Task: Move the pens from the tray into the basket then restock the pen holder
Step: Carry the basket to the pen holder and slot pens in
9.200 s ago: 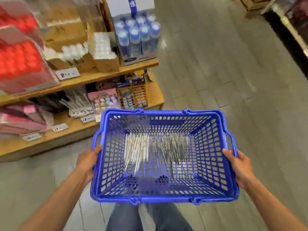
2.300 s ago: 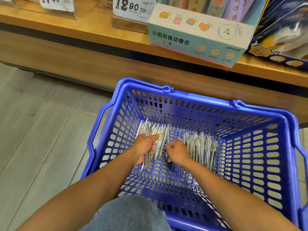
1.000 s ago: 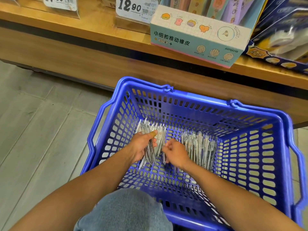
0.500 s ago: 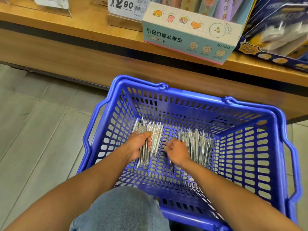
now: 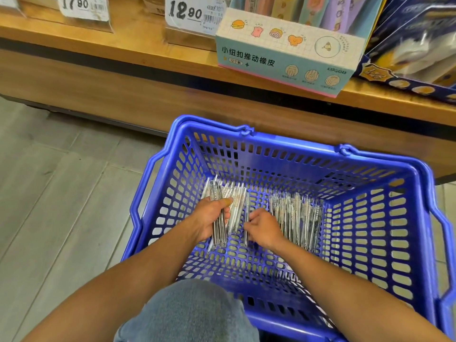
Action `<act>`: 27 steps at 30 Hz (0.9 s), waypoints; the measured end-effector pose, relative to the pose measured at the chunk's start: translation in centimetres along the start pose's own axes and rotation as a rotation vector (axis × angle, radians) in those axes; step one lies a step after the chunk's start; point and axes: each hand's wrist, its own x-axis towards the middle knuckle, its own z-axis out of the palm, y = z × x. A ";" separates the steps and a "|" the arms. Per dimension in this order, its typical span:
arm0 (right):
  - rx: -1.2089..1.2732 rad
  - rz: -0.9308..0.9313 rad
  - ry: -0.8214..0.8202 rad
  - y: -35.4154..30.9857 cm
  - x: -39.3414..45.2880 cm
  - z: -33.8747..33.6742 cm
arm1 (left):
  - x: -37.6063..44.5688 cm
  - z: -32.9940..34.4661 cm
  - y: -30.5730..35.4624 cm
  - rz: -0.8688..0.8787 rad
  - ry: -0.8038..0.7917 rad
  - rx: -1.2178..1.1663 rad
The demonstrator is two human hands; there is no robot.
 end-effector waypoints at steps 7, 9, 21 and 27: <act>0.360 -0.253 -0.098 -4.7 -1.5 0.4 | -0.1 0.3 -0.1 0.073 -0.055 -0.019; 0.369 -0.260 -0.100 -5.0 -1.7 0.4 | -0.1 0.3 -0.1 0.054 -0.047 -0.054; -0.217 0.238 0.359 1.7 -0.8 -4.4 | -0.2 0.2 0.1 0.030 0.017 0.002; -0.356 0.322 0.352 1.1 -0.3 -4.1 | 0.0 0.1 0.1 0.025 0.011 -0.009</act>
